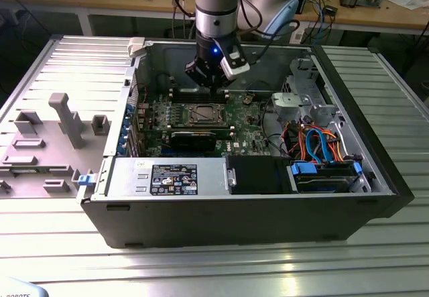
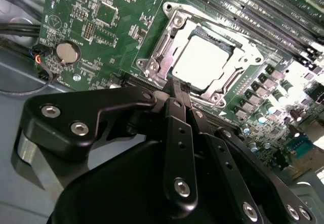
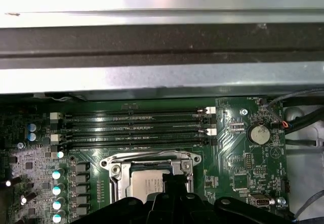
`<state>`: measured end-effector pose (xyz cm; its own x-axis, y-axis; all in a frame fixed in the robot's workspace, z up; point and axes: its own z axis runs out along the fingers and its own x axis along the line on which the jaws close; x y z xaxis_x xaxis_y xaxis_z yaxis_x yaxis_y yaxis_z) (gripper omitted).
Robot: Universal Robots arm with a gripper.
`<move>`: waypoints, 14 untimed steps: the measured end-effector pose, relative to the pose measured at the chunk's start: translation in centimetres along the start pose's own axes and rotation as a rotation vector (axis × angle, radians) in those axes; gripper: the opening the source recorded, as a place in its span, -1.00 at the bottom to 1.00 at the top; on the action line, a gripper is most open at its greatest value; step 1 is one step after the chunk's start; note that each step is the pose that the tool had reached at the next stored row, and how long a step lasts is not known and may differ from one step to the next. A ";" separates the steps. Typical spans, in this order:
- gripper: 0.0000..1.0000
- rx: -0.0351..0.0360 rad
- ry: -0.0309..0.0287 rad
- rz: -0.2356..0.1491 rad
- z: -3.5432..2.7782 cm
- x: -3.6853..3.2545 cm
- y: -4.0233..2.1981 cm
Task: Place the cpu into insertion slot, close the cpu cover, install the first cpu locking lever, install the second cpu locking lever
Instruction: 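Install the second cpu locking lever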
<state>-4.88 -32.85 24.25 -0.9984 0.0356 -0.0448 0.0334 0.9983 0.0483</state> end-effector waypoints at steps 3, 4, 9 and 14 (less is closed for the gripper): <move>-0.79 0.0000 0.0000 0.000 0.04 -0.01 -0.39; -0.79 0.0000 0.0000 0.000 0.04 -0.02 -0.53; -0.79 0.0001 0.0000 0.000 0.00 -0.05 -1.46; -0.79 0.0000 0.0000 0.000 -0.01 -0.07 -1.95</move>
<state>-4.88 -34.80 24.18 -0.9984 0.0357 -0.0449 0.0335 0.9983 0.0483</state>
